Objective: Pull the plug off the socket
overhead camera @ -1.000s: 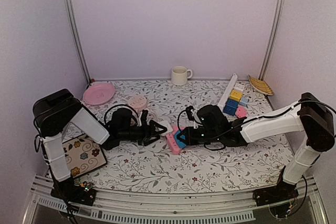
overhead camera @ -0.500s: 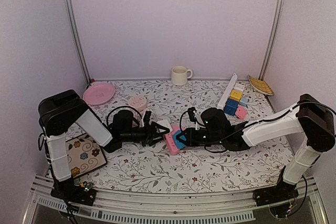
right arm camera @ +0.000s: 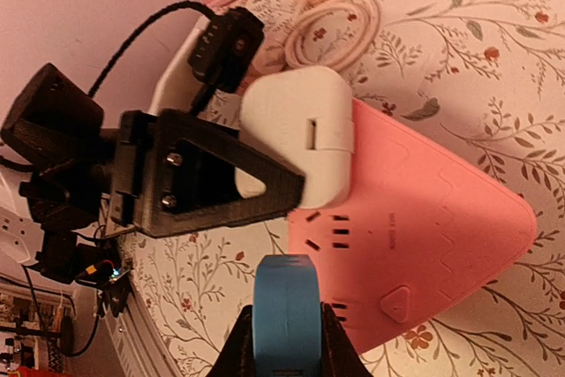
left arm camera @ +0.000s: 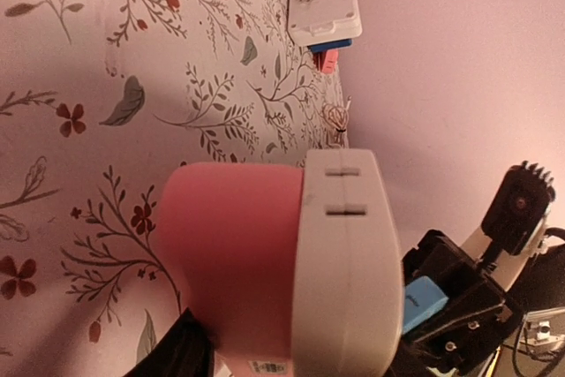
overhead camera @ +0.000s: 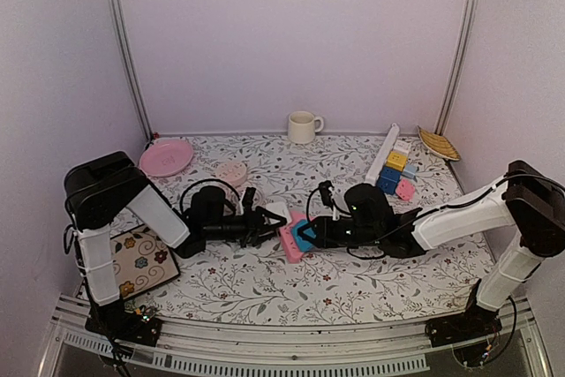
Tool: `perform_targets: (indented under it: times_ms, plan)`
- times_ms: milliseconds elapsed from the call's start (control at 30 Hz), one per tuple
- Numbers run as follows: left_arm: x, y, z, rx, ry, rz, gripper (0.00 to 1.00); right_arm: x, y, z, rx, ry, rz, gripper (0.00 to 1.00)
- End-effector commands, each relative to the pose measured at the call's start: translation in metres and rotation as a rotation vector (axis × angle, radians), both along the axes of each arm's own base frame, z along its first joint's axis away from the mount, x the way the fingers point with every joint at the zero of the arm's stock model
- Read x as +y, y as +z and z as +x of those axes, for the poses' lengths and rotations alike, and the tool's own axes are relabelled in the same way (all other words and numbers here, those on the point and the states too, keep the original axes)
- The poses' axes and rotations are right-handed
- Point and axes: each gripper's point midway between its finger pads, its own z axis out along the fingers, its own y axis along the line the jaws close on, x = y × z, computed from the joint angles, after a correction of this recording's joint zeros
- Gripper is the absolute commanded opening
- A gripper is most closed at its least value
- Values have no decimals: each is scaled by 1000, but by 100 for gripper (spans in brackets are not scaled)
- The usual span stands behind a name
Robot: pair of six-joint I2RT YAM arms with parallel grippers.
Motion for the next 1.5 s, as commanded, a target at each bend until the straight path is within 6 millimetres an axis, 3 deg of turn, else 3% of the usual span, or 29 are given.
perform_targets:
  times_ms: [0, 233, 367, 533, 733, 867, 1200, 1367, 1467]
  plan:
    - [22, -37, 3, 4, 66, 218, 23, 17, 92, -2, -149, 54, 249, 3]
    - [28, -38, 6, -26, 80, 286, 23, 8, 113, -2, -191, 31, 266, 3]
    - [26, -37, 6, -32, 71, 281, 23, -11, 105, 8, -204, -54, 171, 4]
    - [25, -33, 6, -45, 64, 280, 24, -56, 80, 19, -187, -177, 22, 4]
    - [24, -28, 7, -59, 57, 276, 25, -133, 27, 31, -102, -364, -222, 4]
    - [22, -28, 7, -62, 50, 274, 26, -163, 5, 31, -104, -409, -371, 9]
    - [20, -22, 9, -77, 43, 272, 32, -174, -38, 33, -41, -401, -586, 12]
    - [19, -19, 9, -89, 37, 273, 32, -181, -46, 36, -30, -419, -658, 18]
    - [19, -18, 9, -92, 37, 274, 34, -178, -45, 36, -32, -411, -665, 27]
